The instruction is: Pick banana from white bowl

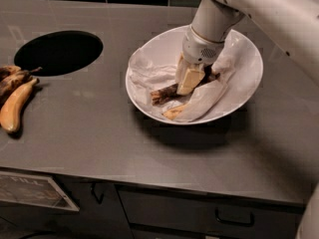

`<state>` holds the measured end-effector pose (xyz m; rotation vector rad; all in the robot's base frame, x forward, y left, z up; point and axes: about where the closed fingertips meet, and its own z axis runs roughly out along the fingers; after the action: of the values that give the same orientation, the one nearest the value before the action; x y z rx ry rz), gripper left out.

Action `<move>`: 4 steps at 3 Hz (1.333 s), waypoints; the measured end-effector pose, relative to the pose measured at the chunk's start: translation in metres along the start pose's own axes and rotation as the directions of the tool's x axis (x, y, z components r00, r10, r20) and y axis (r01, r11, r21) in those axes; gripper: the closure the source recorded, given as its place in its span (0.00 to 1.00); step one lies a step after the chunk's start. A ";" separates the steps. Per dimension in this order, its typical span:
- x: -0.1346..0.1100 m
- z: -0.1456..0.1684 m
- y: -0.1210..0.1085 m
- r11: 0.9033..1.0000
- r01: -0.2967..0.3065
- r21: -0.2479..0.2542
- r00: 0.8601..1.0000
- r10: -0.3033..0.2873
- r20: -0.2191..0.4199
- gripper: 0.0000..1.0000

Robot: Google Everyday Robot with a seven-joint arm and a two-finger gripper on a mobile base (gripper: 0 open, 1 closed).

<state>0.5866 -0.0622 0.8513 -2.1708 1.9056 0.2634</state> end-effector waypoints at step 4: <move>-0.042 -0.049 0.018 0.990 0.085 0.113 0.995 -0.078 -0.066 1.00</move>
Offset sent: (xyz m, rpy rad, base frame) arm -0.0190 0.0149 0.0451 -0.0295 -0.1096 0.0292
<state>0.5618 -0.0389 0.9095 -2.1968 1.8105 0.0697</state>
